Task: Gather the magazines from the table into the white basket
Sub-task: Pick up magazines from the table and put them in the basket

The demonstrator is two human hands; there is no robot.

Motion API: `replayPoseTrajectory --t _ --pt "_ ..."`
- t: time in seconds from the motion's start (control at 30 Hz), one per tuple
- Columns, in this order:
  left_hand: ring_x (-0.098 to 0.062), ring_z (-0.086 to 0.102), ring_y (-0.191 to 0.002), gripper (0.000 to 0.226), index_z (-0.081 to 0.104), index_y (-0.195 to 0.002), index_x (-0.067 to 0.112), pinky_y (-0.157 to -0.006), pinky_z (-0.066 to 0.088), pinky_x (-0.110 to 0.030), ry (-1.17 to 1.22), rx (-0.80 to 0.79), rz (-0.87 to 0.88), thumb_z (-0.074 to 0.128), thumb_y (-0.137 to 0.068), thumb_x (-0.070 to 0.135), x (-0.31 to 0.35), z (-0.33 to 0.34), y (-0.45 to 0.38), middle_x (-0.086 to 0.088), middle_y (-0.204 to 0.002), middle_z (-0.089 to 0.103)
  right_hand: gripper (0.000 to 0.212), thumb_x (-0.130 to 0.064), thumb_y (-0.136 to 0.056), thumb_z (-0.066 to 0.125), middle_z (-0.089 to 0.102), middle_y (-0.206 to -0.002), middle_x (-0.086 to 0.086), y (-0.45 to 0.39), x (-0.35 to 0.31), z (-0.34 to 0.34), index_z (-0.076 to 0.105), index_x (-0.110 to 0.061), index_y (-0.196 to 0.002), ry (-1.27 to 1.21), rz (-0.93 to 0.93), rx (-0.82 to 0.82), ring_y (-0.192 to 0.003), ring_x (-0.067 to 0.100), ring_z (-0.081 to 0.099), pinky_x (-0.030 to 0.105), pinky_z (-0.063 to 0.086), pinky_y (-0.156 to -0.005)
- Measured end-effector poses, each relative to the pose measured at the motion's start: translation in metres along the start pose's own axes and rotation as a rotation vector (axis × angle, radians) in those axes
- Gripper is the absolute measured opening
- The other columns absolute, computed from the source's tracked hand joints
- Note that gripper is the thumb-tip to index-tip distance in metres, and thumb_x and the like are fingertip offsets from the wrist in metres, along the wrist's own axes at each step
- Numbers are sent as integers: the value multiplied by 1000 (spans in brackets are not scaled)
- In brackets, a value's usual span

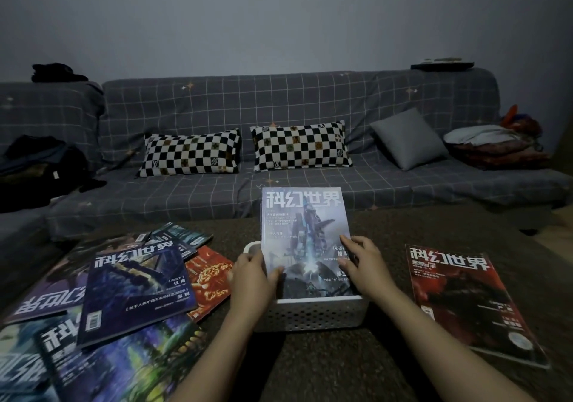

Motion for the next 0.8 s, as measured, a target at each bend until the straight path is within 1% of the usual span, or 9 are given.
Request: replayPoseTrajectory --t 0.07,0.13,0.2,0.3,0.4,0.5,0.67,0.73,0.8 --pt "-25 42 -122 52 49 -132 17 -104 34 -39 95 63 29 60 -87 41 12 1 11 -6 -130 46 53 -20 -89 60 41 -140 3 11 -3 -7 43 -20 -139 -5 -31 31 -128 18 34 22 25 -102" --pt "-24 43 -122 52 49 -135 19 -105 36 -40 211 86 76 61 -87 36 32 4 24 -3 -129 45 49 -22 -89 60 46 -136 0 24 -6 -18 46 -21 -136 -15 -66 85 -125 17 35 20 25 -98" --pt "-24 46 -119 43 54 -129 21 -103 41 -42 328 65 117 61 -88 31 55 11 35 -1 -124 47 46 -21 -88 60 49 -131 1 37 -4 -31 51 -20 -133 -17 -71 143 -122 17 38 18 25 -95" --pt "-20 47 -112 31 59 -121 21 -102 40 -39 358 22 194 60 -90 26 92 26 49 -1 -119 52 39 -16 -87 61 55 -125 7 56 9 -54 57 -16 -126 5 -55 205 -118 22 45 21 29 -97" --pt "-21 55 -108 24 65 -113 13 -97 44 -33 454 -48 255 59 -90 17 128 45 63 -6 -113 59 37 -19 -88 61 57 -122 6 72 33 -76 58 -17 -124 37 0 225 -118 20 46 21 28 -97" --pt "-14 57 -107 24 65 -113 13 -91 38 -16 461 -124 299 58 -91 17 161 72 78 -3 -112 62 34 -24 -89 59 57 -124 2 88 70 -97 60 -21 -122 89 105 262 -118 19 44 26 31 -98" --pt "-17 59 -109 30 64 -118 11 -96 44 -24 462 -388 236 54 -91 17 199 140 100 -6 -117 64 33 -28 -87 59 61 -122 5 113 139 -125 63 -17 -118 236 353 307 -116 23 50 31 37 -99" --pt "-17 63 -102 28 66 -114 10 -87 46 -19 466 -469 201 51 -91 13 207 165 104 -8 -112 68 35 -31 -87 59 60 -125 3 122 163 -132 62 -20 -119 272 456 322 -116 24 49 33 38 -99" --pt "-15 64 -92 25 68 -107 10 -68 41 -7 483 -479 162 49 -91 9 210 183 103 -8 -105 71 39 -35 -86 59 58 -128 1 129 183 -136 59 -22 -122 294 531 317 -116 26 48 34 39 -99"
Point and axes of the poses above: each hand's wrist, its own y-axis away from the middle knuckle, its own z-axis out of the palm, x = y × z, the point moved 6 cm from there along -y, towards the middle knuckle
